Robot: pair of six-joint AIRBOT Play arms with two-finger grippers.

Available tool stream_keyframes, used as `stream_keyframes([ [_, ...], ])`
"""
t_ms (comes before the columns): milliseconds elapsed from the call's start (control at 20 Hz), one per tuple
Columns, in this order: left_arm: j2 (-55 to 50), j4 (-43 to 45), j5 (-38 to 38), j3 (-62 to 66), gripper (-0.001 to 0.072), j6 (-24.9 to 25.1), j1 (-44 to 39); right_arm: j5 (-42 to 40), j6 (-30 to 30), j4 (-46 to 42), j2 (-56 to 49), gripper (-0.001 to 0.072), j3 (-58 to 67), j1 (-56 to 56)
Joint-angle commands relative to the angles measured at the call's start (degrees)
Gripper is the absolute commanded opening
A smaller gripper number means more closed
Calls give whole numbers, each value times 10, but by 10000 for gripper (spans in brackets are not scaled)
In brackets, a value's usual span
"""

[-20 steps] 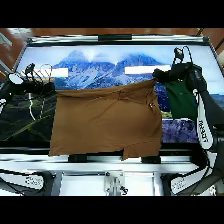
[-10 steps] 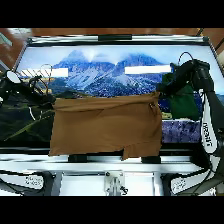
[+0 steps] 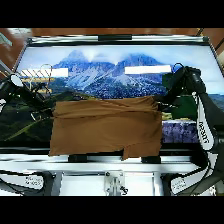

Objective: Fold the shirts.

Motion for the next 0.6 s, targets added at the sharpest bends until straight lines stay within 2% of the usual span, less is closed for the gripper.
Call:
stream_keyframes([
  [0, -1, 0, -3, -1, 66, -23, 0, -9, 2, -25, 7, 280, -11, 2],
  [50, -1, 0, -10, -1, 286, -30, 0, -10, -18, -22, 16, 531, -11, 2],
  [100, 0, 1, -29, 0, 561, -35, 1, -14, -30, -24, 28, 550, -10, 2],
  [150, 4, 1, -45, 0, 606, -34, 3, -19, -32, -37, 45, 549, -9, -1],
  [250, 27, 0, -68, 0, 606, -33, 10, -40, -39, -72, 82, 549, -9, -18],
  [350, 70, -2, -72, -14, 606, -31, 19, -75, -49, -68, 112, 549, -12, -58],
  [450, 131, -19, -66, -87, 605, -17, 39, -86, -66, -48, 148, 550, -43, -109],
  [550, 203, -23, -43, -218, 603, -2, 74, -67, -83, -38, 192, 549, -109, -159],
])
